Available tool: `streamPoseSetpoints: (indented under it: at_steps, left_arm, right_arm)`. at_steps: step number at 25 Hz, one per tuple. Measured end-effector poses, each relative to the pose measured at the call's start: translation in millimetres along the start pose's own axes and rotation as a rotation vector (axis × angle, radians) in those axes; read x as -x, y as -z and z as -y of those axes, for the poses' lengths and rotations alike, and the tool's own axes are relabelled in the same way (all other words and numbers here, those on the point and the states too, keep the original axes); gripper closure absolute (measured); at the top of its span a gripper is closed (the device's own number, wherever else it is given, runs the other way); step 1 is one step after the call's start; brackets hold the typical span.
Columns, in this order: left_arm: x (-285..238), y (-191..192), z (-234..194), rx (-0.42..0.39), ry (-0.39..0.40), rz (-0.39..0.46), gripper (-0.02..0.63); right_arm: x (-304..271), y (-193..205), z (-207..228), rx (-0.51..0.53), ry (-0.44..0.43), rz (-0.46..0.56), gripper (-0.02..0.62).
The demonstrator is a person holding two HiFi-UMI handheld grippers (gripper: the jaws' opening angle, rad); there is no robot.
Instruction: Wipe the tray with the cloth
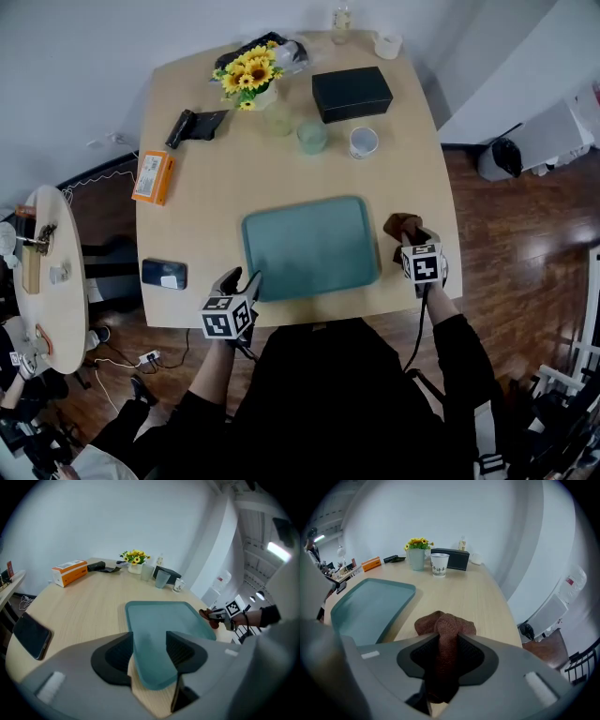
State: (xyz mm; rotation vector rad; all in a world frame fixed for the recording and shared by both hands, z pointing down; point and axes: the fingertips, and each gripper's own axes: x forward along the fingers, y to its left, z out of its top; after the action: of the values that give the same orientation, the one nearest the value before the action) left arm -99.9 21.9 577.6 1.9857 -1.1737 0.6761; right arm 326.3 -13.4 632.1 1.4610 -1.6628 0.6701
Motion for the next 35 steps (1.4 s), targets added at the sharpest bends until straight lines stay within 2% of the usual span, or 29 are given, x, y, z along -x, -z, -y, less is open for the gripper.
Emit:
streamPoseSetpoints:
  at_steps: [7,11,16,21,24,28,31,35]
  left_arm:
    - [-3,-1,1,-0.016,-0.004,-0.009,0.402]
    - [-5,3,-7,-0.018,-0.011,-0.023,0.402]
    - [-7,9,-13,-0.025,-0.004,-0.044,0.402]
    - [-12,9,-15,-0.062,0.004,-0.059,0.402]
    - [-19,6,-16,-0.090,0.022,-0.080,0.402]
    - [-28,4,-15,-0.119,0.045,-0.111,0.403]
    - [-31,9,-17,-0.140,0.051,-0.136,0.403]
    - [-34,21,-18,-0.140,0.064,-0.167,0.403]
  right_arm:
    - [22,-15,-8,-0.001,-0.048,0.044,0.491]
    - [49,-49,-31,0.003,-0.102,0.140,0.491]
    - [81,-100,-75,0.002,-0.208,0.245,0.491]
    - [104,-148,-144,0.069,-0.334,0.317,0.491]
    - [103,-167,-210,0.144,-0.443,0.322,0.491]
    - [84,-173,-301,0.289,-0.560,0.285,0.488]
    - [67,-170,-354,0.370,-0.609,0.239,0.488]
    - [45,-170,-393,0.441,-0.613,0.194,0.488]
